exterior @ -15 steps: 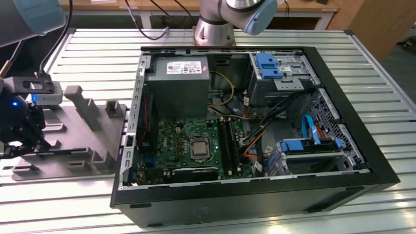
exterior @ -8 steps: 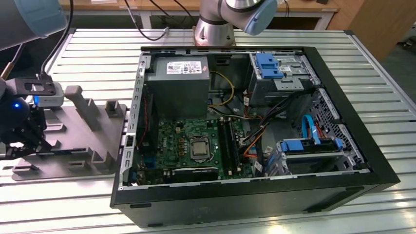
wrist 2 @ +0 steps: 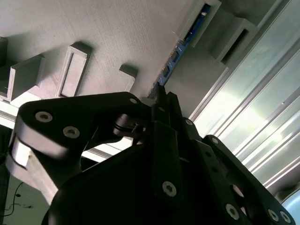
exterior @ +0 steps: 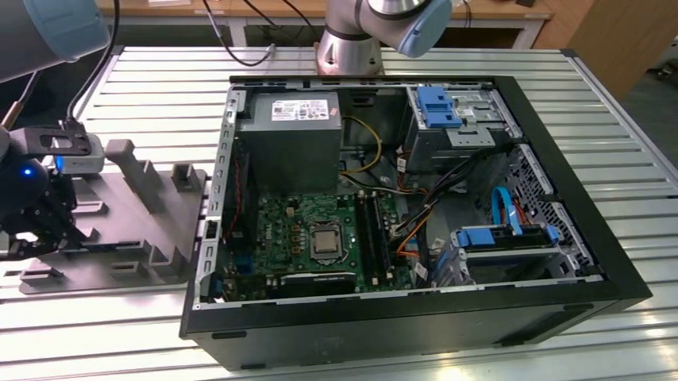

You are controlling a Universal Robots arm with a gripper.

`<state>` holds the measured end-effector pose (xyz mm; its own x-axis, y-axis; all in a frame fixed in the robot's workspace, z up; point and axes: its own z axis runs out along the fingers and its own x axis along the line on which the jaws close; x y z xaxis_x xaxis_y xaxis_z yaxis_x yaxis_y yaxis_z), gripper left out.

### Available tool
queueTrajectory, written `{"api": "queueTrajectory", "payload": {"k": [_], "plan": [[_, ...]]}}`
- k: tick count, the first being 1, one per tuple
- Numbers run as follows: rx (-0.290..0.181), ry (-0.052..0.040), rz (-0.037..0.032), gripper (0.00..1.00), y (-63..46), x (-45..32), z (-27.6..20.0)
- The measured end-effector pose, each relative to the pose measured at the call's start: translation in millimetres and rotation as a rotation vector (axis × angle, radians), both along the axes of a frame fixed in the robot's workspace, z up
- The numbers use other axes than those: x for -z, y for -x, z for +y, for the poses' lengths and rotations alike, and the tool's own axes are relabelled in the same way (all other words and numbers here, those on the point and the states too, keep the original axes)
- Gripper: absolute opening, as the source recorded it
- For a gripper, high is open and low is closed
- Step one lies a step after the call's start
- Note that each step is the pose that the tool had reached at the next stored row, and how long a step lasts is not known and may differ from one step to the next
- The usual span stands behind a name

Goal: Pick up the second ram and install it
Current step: 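Pick up the second ram and move it above second insertion slot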

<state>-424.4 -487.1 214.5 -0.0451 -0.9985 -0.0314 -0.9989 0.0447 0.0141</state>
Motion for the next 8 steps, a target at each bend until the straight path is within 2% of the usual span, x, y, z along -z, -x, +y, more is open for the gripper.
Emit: {"api": "queueTrajectory", "payload": {"k": [1, 2, 3, 6, 8], "plan": [[0.0, 0.0, 0.0001, 0.23, 0.0, 0.0, 0.0], [0.0, 0.0, 0.0001, 0.23, 0.0, 0.0, 0.0], [0.0, -0.0001, 0.0, 0.3, 0.0, 0.0, 0.0], [-0.007, -0.0002, -0.0002, 0.3, -0.1, 1.0, 0.0], [-0.032, -0.0001, 0.0001, 0.3, -0.2, 2.3, 0.0]]}}
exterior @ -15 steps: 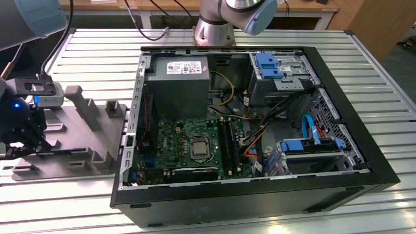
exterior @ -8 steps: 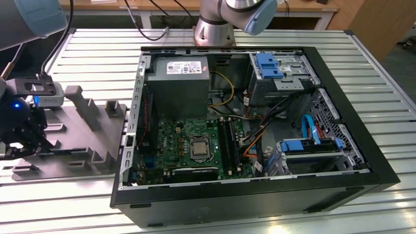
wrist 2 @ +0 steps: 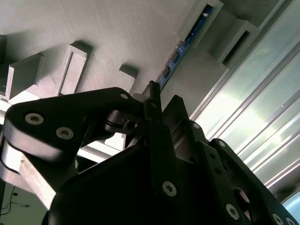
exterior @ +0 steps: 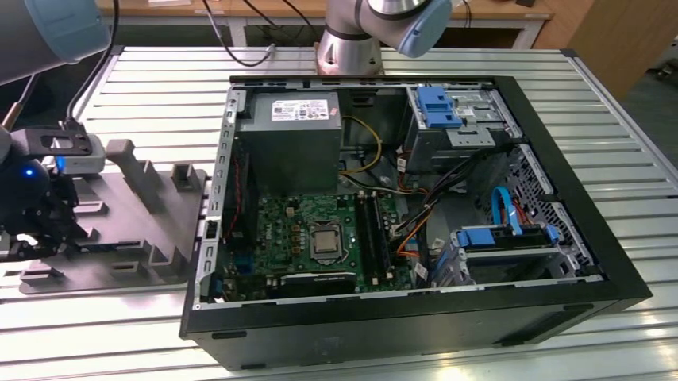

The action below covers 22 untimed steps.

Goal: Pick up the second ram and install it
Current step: 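Pick up the second ram and move it above second insertion slot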

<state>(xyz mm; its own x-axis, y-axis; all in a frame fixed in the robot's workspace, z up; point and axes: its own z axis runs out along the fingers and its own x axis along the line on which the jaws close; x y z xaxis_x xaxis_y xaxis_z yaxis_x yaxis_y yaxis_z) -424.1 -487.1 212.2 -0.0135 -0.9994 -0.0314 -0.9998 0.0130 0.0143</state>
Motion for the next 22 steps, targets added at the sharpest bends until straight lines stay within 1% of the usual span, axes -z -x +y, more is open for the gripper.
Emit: {"api": "queueTrajectory", "payload": {"k": [3, 5, 9, 12, 16, 17, 18, 22], "plan": [[-0.036, -0.0001, -0.0001, 0.3, 0.0, 3.0, 0.0], [-0.044, 0.0, -0.0001, 0.3, -0.1, 5.5, 0.0], [-0.046, 0.0, -0.0001, 0.3, -0.1, 10.3, 0.1], [-0.046, 0.0, 0.0, 0.3, 0.0, 11.1, 1.0], [-0.046, -0.0004, -0.0001, 0.3, 0.0, 12.2, 3.3], [-0.046, -0.0005, -0.0002, 0.3, -0.1, 12.7, 3.6], [-0.046, -0.0003, 0.0, 0.3, 0.0, 14.8, 3.9], [-0.046, -0.0003, 0.0, 0.3, 0.0, 14.9, 4.0]]}}
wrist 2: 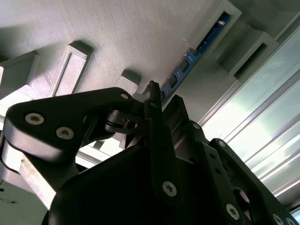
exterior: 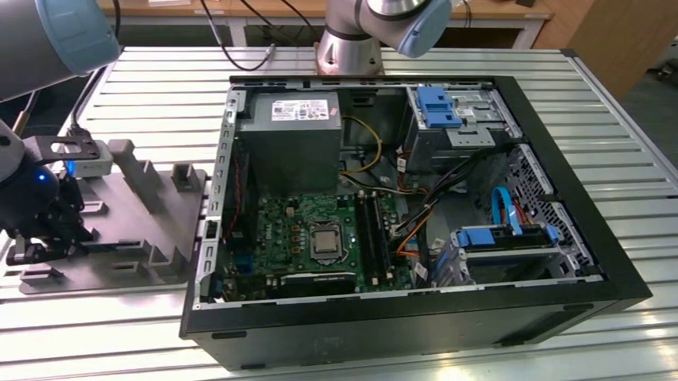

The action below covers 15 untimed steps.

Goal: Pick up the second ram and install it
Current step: 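Pick up the second ram and move it above second insertion slot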

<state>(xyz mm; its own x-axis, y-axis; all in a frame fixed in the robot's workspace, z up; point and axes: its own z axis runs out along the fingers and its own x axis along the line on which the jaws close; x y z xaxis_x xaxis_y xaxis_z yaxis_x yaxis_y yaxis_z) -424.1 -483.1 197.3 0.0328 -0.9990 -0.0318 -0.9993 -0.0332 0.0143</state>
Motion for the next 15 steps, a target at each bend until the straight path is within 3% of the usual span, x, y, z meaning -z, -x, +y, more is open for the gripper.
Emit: {"api": "queueTrajectory", "payload": {"k": [5, 6, 11, 13, 15], "plan": [[0.0, -0.0001, 0.0, 0.28, 0.0, 0.0, 0.0], [0.0, -0.0001, -0.0001, 0.21, 0.0, 0.1, 0.0], [0.0, -0.0002, -0.0001, 0.21, 0.0, 0.0, 0.0], [0.0, -0.0002, 0.0, 0.13, 0.0, 0.0, 0.0], [0.0, -0.0003, 0.0, 0.13, 0.0, 0.0, 0.0]]}}
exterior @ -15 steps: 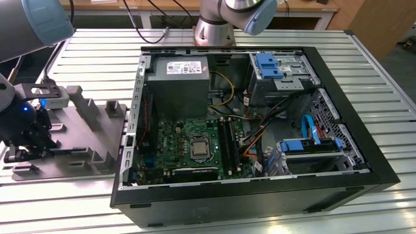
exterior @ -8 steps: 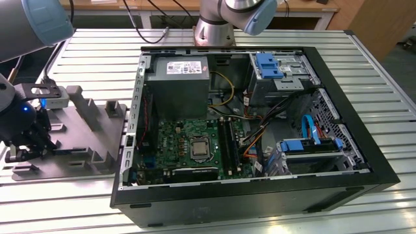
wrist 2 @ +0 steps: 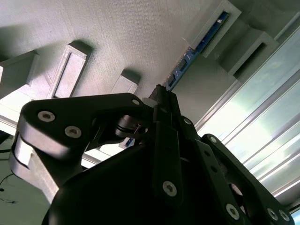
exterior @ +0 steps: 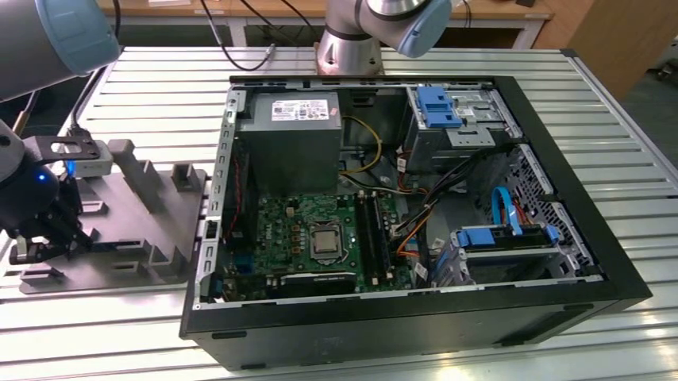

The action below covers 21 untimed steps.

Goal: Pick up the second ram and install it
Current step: 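Pick up the second ram and move it above second insertion slot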

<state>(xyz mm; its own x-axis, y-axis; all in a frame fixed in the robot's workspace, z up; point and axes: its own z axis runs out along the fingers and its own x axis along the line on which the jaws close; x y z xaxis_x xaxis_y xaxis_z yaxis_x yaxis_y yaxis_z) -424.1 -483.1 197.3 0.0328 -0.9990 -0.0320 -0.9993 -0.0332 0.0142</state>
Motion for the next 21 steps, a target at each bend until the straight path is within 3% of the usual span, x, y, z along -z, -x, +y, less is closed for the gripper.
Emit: {"api": "queueTrajectory", "payload": {"k": [21], "plan": [[0.0, -0.0004, -0.0001, 0.13, 0.0, 0.0, 0.0]]}}
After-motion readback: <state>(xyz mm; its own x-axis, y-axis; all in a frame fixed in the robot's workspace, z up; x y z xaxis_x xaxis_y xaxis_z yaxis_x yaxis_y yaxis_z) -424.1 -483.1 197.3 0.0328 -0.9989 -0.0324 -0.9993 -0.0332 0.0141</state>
